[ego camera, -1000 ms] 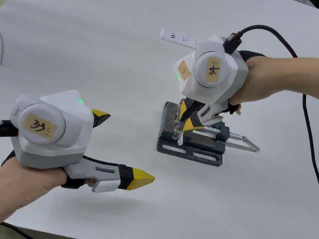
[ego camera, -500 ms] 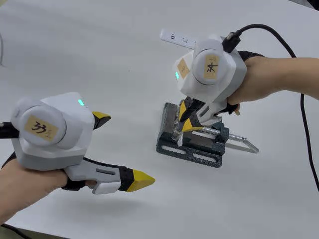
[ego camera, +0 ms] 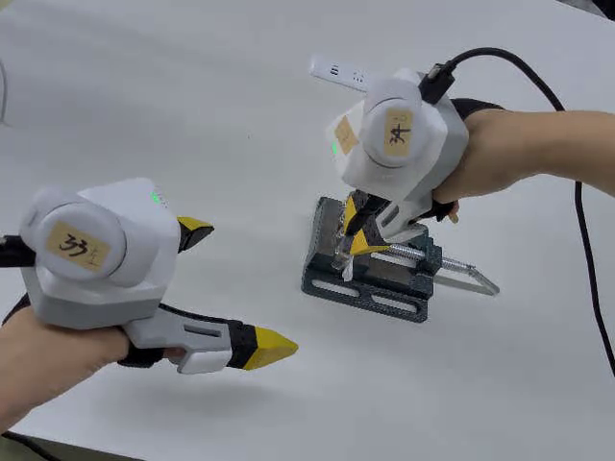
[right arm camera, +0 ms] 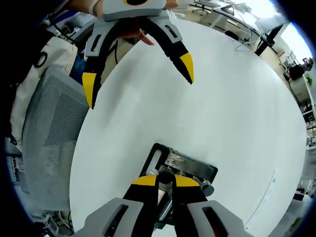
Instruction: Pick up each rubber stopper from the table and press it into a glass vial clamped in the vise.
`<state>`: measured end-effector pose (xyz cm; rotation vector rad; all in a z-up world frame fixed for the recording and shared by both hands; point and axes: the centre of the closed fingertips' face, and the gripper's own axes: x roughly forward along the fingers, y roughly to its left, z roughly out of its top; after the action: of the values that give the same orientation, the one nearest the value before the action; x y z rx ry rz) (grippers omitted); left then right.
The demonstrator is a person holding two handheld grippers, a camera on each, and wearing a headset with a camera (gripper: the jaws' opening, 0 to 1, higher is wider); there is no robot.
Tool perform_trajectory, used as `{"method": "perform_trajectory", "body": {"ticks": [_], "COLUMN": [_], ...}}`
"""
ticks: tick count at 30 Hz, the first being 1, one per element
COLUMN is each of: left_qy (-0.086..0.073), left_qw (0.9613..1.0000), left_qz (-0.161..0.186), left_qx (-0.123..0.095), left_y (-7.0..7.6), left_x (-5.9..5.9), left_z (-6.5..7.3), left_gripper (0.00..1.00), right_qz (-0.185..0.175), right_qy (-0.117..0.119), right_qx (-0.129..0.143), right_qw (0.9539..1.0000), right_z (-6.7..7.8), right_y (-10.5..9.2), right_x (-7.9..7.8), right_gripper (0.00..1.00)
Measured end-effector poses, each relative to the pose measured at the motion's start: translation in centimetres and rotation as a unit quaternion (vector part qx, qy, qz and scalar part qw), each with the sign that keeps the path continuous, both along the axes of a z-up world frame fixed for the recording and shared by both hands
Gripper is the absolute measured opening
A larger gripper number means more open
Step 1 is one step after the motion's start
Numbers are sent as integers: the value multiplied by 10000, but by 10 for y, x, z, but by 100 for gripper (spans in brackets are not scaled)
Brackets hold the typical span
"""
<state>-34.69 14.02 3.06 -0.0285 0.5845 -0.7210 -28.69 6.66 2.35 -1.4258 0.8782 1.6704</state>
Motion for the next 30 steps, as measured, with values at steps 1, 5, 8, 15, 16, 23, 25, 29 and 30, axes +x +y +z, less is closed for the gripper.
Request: {"method": "perform_trajectory", "body": {"ticks": [1,5,8,15,16,23,25,29,30], "left_qy": [3,-1,-2,-1,-3,3,11,18,18], "left_qw": [10000,10000,10000,10000,10000,10000,10000,10000,10000], "left_qz": [-1,9,17,7,9,21,17,28,30], "left_qx": [-6,-25,-34,-61,-66,-74,-71,-72,-78], "left_y": [0,-1,-1,-5,-6,-5,-4,-4,-5], "left_x": [0,0,1,0,0,1,1,1,1], "left_z": [0,1,1,1,1,1,0,0,0], "left_gripper": [94,94,94,93,93,93,93,93,93], "right_qz": [-39,-310,-544,-988,-1042,-1498,-1535,-1616,-1816], "right_qy": [9,46,46,68,82,132,135,102,122], "right_qx": [-8,-13,20,115,128,279,330,474,557], "right_qw": [10000,9995,9985,9950,9944,9882,9875,9857,9817], "right_z": [0,0,0,0,0,0,1,1,1], "right_y": [0,-1,-1,1,1,2,2,1,2], "right_x": [1,1,2,1,2,2,2,1,0], "right_gripper": [5,4,4,4,4,4,4,4,4]}}
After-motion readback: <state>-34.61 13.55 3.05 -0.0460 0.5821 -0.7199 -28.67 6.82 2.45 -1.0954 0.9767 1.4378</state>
